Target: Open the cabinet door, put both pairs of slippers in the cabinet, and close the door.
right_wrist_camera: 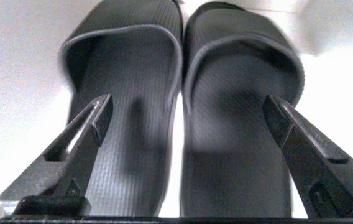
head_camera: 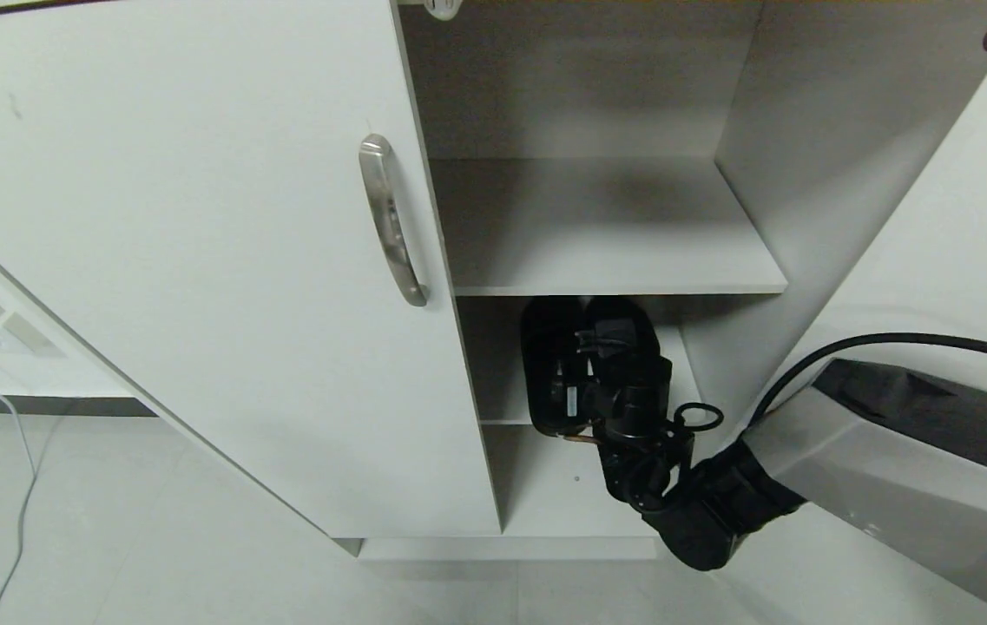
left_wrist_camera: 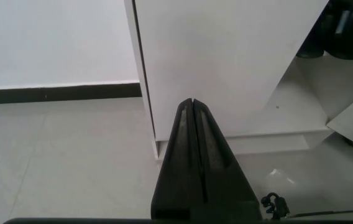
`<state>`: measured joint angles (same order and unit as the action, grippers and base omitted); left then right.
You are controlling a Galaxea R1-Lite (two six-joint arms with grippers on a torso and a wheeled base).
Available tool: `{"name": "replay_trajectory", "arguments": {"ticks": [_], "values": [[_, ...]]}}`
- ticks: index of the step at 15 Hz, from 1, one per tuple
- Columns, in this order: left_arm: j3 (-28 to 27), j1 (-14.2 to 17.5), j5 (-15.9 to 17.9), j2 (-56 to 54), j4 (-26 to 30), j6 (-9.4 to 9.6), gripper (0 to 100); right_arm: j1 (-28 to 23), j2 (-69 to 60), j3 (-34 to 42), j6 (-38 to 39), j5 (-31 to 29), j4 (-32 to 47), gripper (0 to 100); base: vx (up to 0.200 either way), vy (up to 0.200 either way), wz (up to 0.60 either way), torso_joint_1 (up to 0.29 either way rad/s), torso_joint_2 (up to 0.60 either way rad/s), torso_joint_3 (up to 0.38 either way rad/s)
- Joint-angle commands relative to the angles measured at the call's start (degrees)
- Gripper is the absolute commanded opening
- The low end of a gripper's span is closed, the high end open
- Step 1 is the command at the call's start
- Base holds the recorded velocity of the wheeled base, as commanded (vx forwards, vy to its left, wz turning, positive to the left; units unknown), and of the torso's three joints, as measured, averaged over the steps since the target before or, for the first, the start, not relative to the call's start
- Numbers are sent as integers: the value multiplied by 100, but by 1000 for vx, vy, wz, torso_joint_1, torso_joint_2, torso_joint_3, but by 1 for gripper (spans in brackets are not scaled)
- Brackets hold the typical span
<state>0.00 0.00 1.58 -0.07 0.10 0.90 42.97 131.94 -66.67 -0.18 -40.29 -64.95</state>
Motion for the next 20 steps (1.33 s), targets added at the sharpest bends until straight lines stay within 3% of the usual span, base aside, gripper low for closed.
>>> {"name": "replay_trajectory", "arguments": {"ticks": [1,3,6,13,20], "values": [[0,0,0,7,-1,-2,0,361,-810,1130,-17,-146,-378,100,0,0,0,0,0,0],[0,0,0,7,-1,-2,0,546,-1214,1736,-8,-146,-413,100,0,0,0,0,0,0],[0,0,0,7,-1,-2,0,581,-1487,2070,9,-146,-422,100,-67,0,0,1,2,-1],[0,0,0,7,-1,-20,0,598,-1469,2158,9,-146,-422,100,-200,0,0,2,1,-1],[0,0,0,7,-1,-11,0,598,-1478,2246,1,-155,-431,100,0,0,0,0,0,0]]}}
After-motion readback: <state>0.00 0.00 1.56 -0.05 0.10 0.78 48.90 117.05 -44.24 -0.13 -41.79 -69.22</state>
